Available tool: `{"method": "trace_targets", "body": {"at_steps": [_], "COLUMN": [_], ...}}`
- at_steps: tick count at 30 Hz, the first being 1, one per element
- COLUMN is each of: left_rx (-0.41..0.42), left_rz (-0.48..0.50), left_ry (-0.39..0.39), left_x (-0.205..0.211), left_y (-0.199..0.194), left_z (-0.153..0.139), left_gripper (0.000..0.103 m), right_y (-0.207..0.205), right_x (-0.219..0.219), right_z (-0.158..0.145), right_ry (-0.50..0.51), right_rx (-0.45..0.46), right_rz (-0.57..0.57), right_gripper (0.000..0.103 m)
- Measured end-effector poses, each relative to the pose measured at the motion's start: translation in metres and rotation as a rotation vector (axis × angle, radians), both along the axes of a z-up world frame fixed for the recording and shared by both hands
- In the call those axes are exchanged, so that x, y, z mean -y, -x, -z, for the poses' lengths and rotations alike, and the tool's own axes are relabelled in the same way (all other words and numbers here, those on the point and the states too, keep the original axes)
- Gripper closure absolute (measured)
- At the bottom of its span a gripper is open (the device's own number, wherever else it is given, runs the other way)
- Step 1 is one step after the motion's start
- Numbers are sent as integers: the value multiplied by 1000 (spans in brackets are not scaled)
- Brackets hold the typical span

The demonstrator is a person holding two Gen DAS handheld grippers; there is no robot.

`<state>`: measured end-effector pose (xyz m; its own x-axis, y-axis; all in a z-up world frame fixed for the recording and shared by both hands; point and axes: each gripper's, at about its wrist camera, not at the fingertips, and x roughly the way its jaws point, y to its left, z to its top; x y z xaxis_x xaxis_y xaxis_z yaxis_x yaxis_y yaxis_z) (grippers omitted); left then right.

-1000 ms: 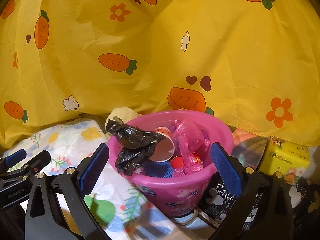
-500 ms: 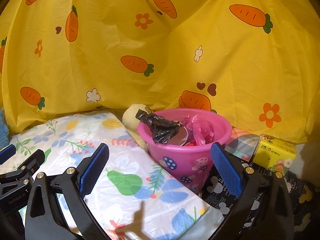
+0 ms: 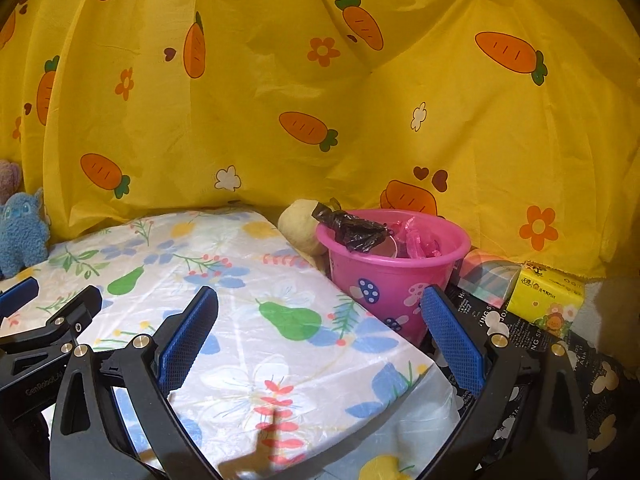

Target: Collect trash

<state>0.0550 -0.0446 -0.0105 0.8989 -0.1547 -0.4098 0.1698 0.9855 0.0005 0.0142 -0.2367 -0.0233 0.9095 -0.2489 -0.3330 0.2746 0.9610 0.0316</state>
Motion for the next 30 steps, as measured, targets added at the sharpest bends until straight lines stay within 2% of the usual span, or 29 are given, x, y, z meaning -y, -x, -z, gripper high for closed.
{"method": "trace_targets", "body": {"at_steps": [13, 30], "left_rx": [9, 12], "left_rz": [-42, -36], "left_ry": [-1, 4], "left_x": [-13, -11], "left_y": [12, 15], "left_z": [0, -1], "left_gripper": [6, 6], "right_y": [9, 9], "right_x": [-12, -12], "right_z": [-1, -1], "right_ry": [9, 6], "right_rx": [13, 12], "right_rz": [-28, -33], "right_gripper": [6, 6]}}
